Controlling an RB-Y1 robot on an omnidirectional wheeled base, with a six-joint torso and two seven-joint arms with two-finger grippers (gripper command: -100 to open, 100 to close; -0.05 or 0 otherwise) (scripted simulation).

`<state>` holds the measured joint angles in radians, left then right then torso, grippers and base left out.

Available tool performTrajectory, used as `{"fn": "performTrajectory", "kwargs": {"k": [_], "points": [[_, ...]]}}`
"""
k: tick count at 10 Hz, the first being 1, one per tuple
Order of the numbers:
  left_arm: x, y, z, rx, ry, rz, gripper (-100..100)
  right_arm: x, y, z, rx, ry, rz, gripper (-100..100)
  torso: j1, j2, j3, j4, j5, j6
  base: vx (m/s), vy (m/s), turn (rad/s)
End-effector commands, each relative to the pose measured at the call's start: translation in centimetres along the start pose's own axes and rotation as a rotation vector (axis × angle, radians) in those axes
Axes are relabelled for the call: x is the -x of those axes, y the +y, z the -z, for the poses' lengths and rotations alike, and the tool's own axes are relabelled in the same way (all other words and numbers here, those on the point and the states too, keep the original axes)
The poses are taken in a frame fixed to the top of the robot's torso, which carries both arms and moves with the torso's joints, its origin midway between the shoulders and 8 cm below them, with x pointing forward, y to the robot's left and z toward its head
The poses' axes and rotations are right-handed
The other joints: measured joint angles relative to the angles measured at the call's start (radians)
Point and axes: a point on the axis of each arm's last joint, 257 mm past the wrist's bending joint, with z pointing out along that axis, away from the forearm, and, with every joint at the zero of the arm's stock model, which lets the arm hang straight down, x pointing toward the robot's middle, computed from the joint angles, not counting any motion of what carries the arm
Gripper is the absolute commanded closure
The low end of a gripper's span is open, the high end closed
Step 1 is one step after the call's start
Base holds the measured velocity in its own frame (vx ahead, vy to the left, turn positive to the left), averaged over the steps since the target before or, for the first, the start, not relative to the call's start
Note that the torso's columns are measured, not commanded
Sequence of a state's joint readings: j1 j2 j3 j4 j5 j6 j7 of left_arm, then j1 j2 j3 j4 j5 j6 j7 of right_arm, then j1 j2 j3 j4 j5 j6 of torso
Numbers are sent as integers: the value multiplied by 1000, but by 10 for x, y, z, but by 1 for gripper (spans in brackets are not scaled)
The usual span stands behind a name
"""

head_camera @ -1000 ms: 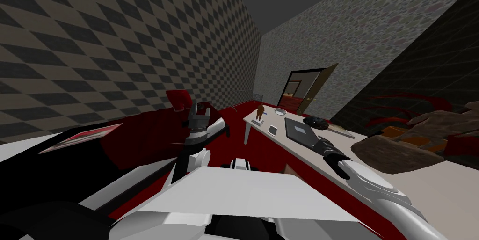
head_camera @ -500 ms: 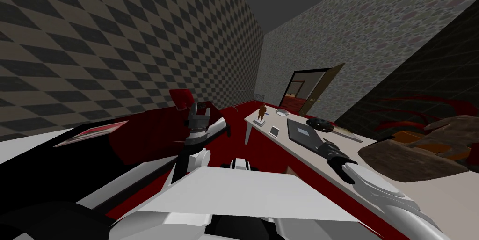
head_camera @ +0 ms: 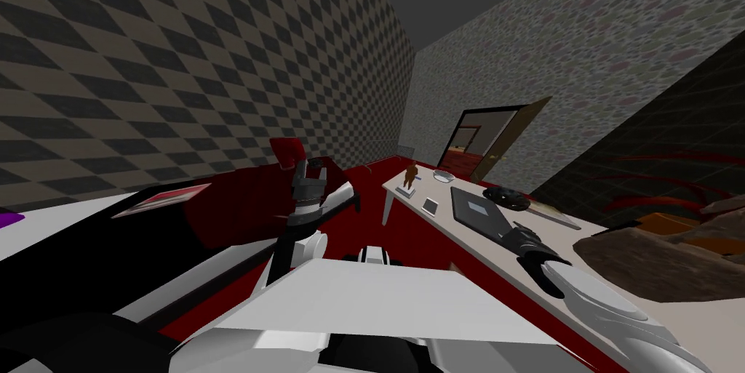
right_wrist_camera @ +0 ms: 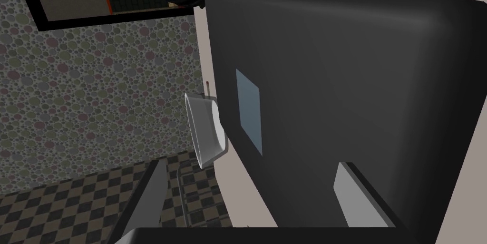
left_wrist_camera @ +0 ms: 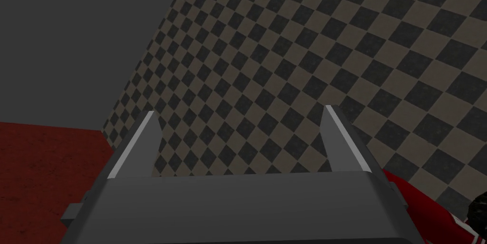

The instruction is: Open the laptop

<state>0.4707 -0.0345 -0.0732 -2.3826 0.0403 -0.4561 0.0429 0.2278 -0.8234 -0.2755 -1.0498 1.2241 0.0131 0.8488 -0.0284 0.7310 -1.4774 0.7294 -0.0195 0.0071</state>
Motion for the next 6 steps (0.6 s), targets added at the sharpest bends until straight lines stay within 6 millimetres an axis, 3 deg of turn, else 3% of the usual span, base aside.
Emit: {"fn": "performTrajectory", "kwargs": {"k": [1,2,6], "points": [[0,0,0,0,0,0,0,-24,2,9,10,40,54,-100,1,1,0,0,-1,-1,-17,5,293],[0,0,0,0,0,0,0,-45,12,18,14,83,39,-100,2,-1,0,2,1,-8,-14,2,201],[0,0,0,0,0,0,0,-47,13,19,14,86,-31,-100,0,2,1,1,0,3,6,3,-9]]}}
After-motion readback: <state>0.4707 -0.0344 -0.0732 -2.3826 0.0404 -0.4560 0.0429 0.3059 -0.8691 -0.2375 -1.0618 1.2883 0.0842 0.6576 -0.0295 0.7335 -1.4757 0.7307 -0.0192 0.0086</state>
